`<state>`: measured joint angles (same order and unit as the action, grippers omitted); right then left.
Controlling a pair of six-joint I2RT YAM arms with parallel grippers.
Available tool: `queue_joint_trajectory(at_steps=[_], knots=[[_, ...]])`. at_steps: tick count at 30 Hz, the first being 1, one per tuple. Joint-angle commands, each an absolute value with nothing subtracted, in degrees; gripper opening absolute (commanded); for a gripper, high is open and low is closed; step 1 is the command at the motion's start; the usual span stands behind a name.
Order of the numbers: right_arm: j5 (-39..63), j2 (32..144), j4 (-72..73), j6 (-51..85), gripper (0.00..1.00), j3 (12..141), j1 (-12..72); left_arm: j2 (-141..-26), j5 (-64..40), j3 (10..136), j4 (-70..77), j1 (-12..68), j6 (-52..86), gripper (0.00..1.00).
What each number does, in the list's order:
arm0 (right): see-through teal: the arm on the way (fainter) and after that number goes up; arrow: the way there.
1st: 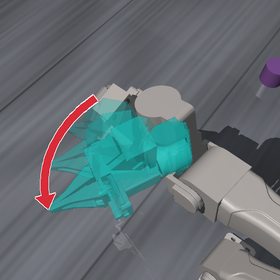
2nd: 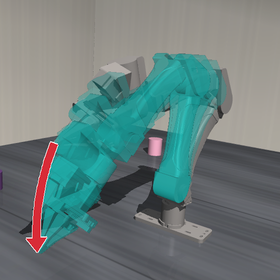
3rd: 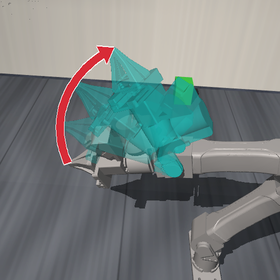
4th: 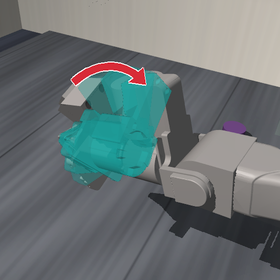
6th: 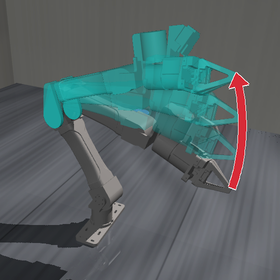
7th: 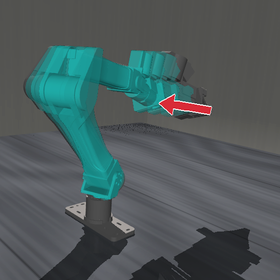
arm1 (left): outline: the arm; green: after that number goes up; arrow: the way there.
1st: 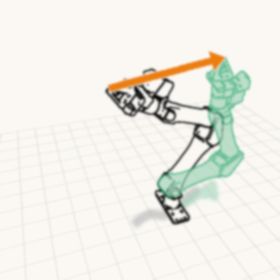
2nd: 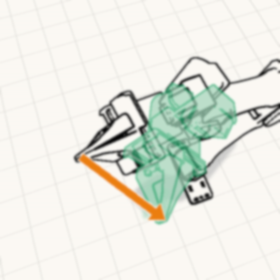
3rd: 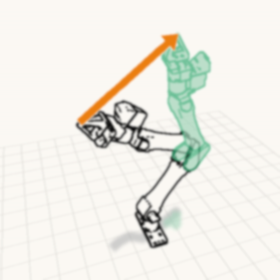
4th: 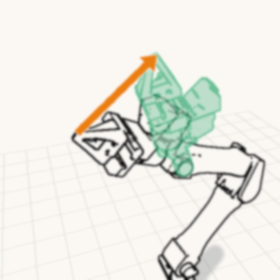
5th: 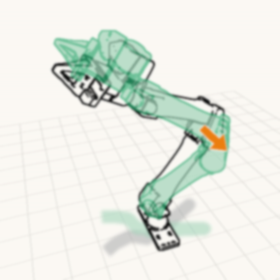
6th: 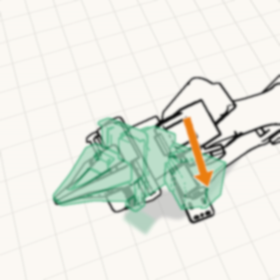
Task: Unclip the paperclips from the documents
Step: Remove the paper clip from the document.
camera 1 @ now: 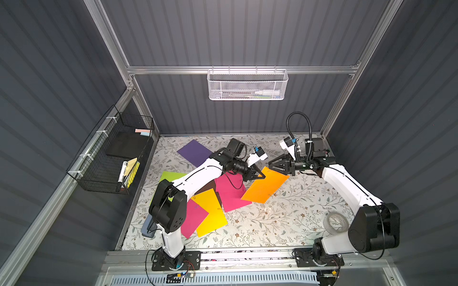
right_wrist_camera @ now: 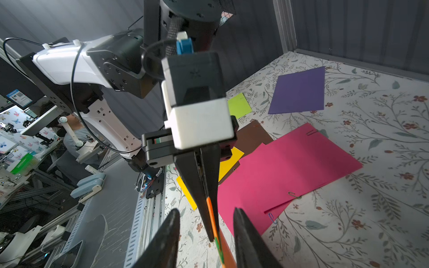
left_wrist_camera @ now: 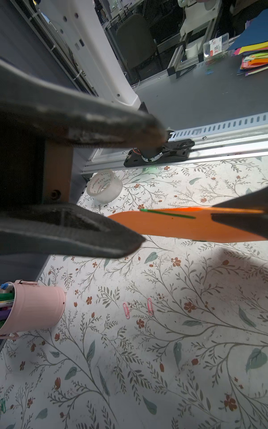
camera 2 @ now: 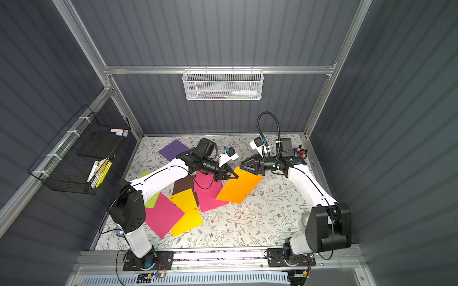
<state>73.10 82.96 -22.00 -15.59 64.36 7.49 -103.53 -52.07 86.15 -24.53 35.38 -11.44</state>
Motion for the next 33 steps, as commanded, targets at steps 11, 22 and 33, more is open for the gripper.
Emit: queue_joint_trajectory(at_steps=[11, 22, 33], knots=[[71.0, 83.2, -24.1, -18.1, 0.28, 62.2, 7.7, -101.7, -54.2, 87.7, -26.3, 35.5, -13.0, 0.00], [72.9, 82.6, -25.7, -20.0, 0.11, 62.0, 7.4, -101.8, -54.5, 87.0, -26.2, 35.4, -13.2, 0.00], [74.0, 82.4, -27.2, -20.3, 0.05, 62.3, 6.4, -101.8, -52.7, 85.5, -25.9, 35.4, -13.1, 0.00]])
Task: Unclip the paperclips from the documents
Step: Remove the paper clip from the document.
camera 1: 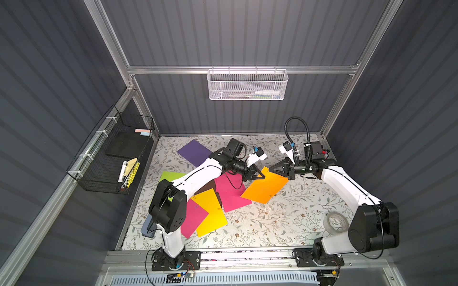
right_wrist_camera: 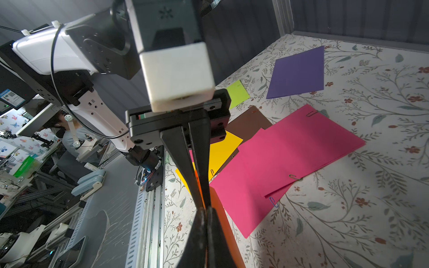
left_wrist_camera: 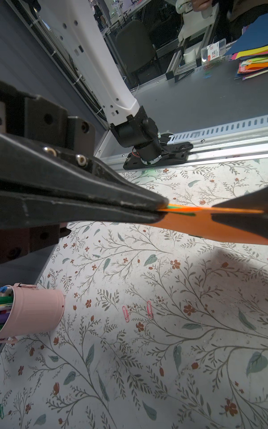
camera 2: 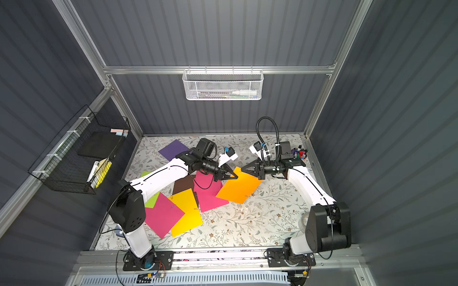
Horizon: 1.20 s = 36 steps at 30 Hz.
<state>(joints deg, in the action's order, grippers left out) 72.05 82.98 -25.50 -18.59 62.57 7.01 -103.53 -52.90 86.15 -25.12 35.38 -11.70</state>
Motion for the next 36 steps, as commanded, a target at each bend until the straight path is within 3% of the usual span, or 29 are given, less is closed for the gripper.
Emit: queue_joint_trajectory(at_steps=[1, 29, 36], knots=[[74.1, 82.5, -27.2, -20.2, 0.05, 62.3, 6.3, -101.9, -52.2, 85.4, -25.9, 35.4, -13.0, 0.00], [73.5, 82.6, -26.8, -19.5, 0.09, 62.9, 3.9, -101.8, -48.7, 82.4, -23.7, 35.4, -11.4, 0.00], [61.5, 85.4, -22.2, -10.6, 0.01, 61.8, 2.3, -101.5, -48.4, 83.8, -25.3, 35.4, -11.7, 0.00]])
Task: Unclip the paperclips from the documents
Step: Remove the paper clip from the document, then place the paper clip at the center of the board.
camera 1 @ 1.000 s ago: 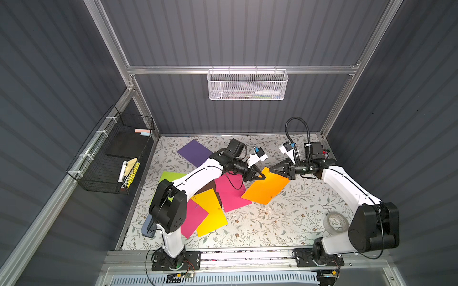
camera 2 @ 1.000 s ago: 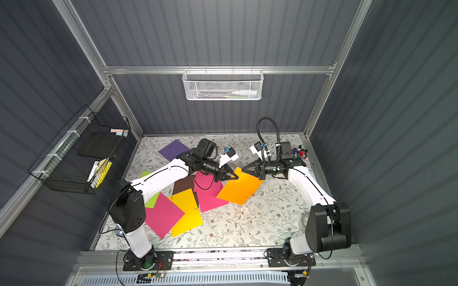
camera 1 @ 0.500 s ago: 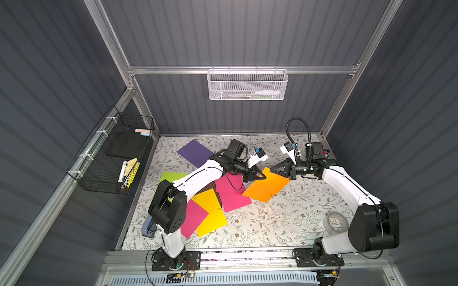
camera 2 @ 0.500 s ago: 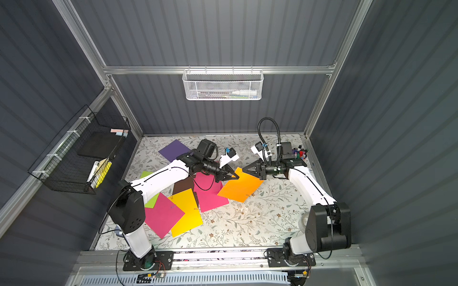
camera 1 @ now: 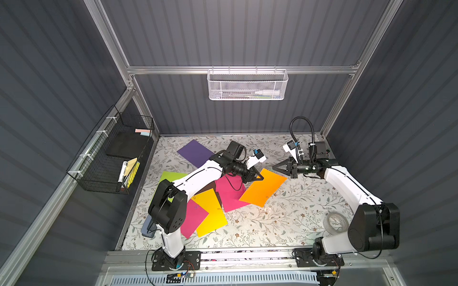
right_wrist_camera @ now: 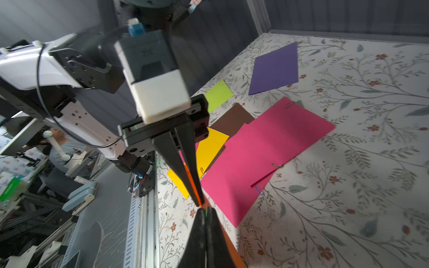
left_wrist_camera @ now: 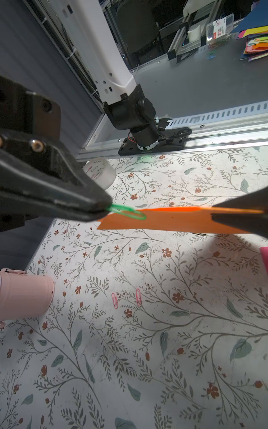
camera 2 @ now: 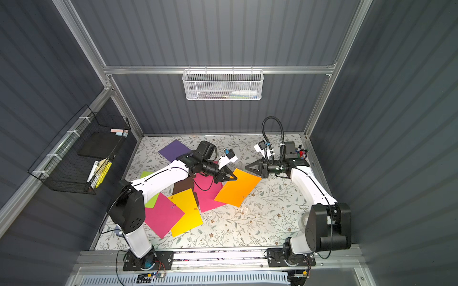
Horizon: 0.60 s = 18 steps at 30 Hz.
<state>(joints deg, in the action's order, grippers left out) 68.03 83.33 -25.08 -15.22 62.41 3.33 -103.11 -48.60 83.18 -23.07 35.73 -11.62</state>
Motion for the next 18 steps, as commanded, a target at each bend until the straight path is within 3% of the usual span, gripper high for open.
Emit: queue_joint_trajectory(at_steps=[1, 8, 13, 15, 18], knots=[[60.1, 86.5, -22.0, -9.2, 0.01, 61.7, 1.6, -101.6, -48.4, 84.2, -25.5, 35.4, -11.8, 0.00], [46.5, 94.7, -23.2, 0.4, 0.03, 60.8, -0.3, -101.7, -48.5, 85.7, -26.1, 35.4, -11.9, 0.00], [42.6, 100.3, -25.1, 3.8, 0.04, 61.3, -0.9, -101.3, -49.1, 87.2, -26.4, 35.4, -12.3, 0.00], [41.8, 101.5, -25.7, 4.2, 0.10, 61.7, -1.0, -101.2, -49.1, 87.4, -26.3, 35.4, -12.3, 0.00], [38.8, 101.8, -27.9, 3.5, 0.32, 62.5, -0.9, -101.0, -49.3, 87.2, -25.8, 35.4, -12.2, 0.00]])
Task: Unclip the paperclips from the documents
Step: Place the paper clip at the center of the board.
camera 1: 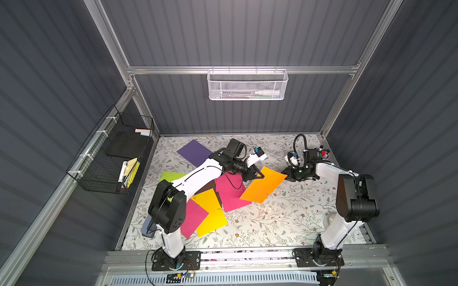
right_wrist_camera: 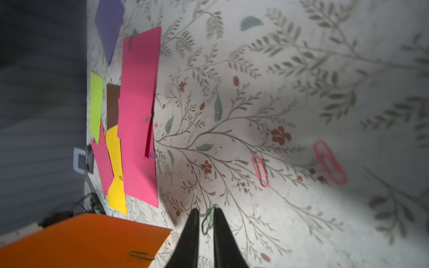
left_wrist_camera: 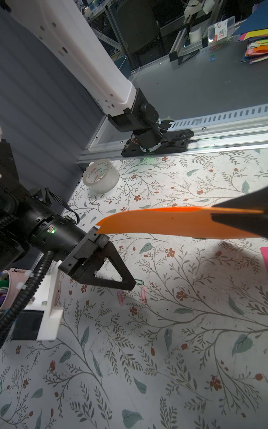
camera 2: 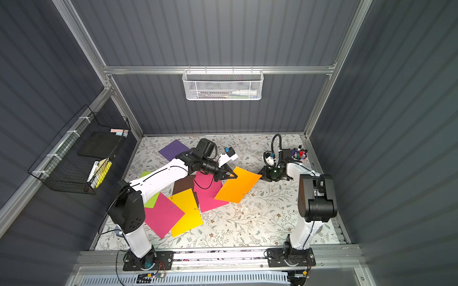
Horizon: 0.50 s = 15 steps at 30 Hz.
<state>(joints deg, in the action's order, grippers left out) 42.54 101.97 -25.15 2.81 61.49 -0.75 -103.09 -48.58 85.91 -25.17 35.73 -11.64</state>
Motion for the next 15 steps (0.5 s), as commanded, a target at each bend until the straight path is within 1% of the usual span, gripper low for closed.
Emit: queue_joint_trajectory(at_steps=[1, 2, 4, 5, 8, 11, 15], knots=[[37.9, 100.9, -28.0, 3.0, 0.42, 62.3, -1.0, -100.8, -49.2, 87.2, -25.3, 35.3, -11.9, 0.00], [37.8, 99.6, -27.4, 2.3, 0.48, 61.7, -1.1, -100.7, -49.1, 87.1, -25.0, 35.3, -11.7, 0.00], [39.4, 96.2, -26.3, 1.0, 0.54, 60.2, -1.2, -100.1, -49.5, 87.1, -24.2, 34.8, -11.1, 0.00], [42.1, 94.6, -25.0, -0.1, 0.55, 59.4, -1.4, -99.7, -50.0, 87.2, -23.5, 34.5, -10.6, 0.00], [49.7, 90.8, -21.2, -2.2, 0.59, 56.2, -1.9, -98.5, -51.3, 87.6, -21.2, 33.5, -8.5, 0.00], [55.1, 86.8, -13.8, -0.8, 0.62, 51.3, -2.2, -97.8, -52.3, 88.7, -20.3, 32.5, -7.6, 0.00], [57.1, 83.5, -5.4, 2.8, 0.65, 46.7, -3.1, -96.8, -53.4, 90.2, -19.5, 30.9, -6.7, 0.00]])
